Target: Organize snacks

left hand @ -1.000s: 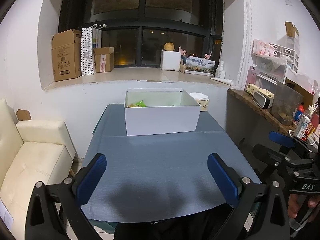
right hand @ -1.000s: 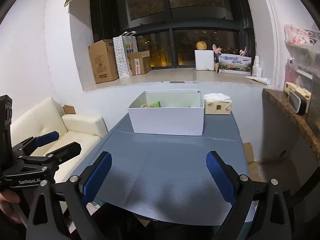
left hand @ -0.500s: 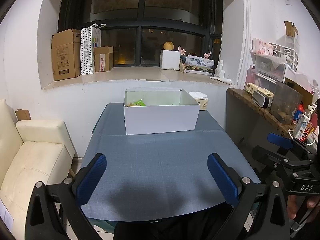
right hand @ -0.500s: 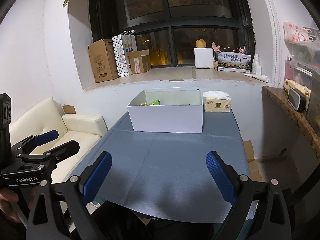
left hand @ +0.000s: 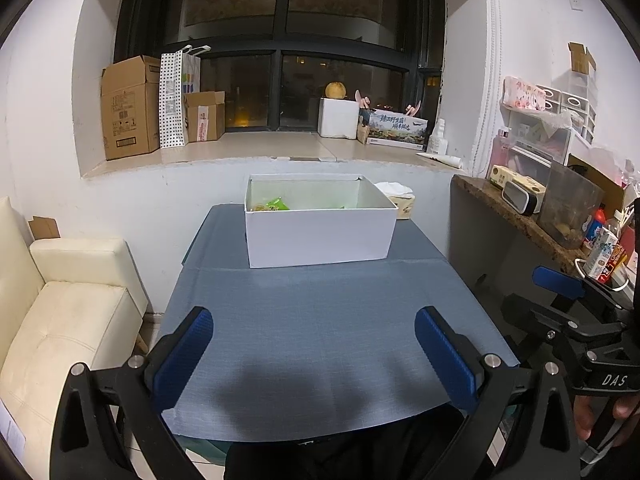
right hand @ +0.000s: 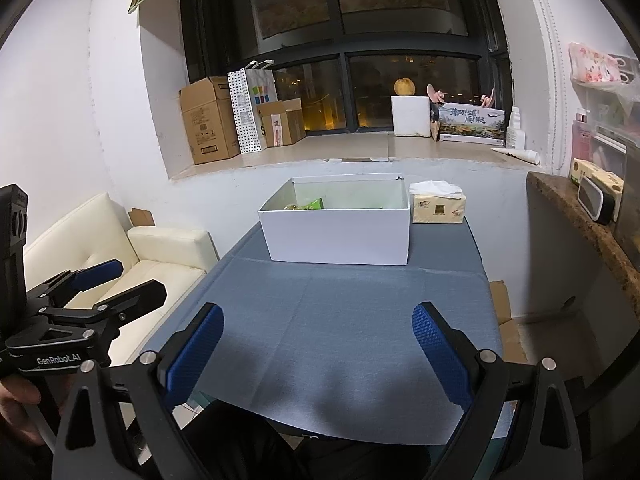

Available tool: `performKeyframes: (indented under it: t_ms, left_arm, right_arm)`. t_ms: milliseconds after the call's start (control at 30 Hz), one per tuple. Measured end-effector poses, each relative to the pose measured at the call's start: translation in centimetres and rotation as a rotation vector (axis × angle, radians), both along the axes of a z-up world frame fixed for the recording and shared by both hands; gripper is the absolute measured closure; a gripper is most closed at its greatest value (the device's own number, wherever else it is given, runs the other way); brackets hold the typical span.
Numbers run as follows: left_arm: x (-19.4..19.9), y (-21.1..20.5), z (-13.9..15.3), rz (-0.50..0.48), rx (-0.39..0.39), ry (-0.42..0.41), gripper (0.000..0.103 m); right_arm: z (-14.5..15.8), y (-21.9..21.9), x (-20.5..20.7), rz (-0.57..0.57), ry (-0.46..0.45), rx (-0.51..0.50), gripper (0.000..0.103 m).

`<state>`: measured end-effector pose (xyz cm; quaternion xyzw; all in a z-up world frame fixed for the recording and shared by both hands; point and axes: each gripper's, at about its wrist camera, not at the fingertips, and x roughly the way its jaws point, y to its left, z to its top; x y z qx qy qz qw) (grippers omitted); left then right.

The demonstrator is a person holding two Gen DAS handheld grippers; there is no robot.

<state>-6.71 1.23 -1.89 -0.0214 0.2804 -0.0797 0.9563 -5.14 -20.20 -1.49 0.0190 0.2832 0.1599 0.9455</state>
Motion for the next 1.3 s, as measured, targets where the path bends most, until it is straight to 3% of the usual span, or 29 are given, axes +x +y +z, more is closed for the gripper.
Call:
performKeyframes:
  t_ms: [1300]
  left_arm:
    - [0.09,-0.34,-0.18,-0.003,0.001,0.000,0.000]
  right_arm:
    - [0.08,0.22,-0.10,0.015,-0.001,-0.006,0.005]
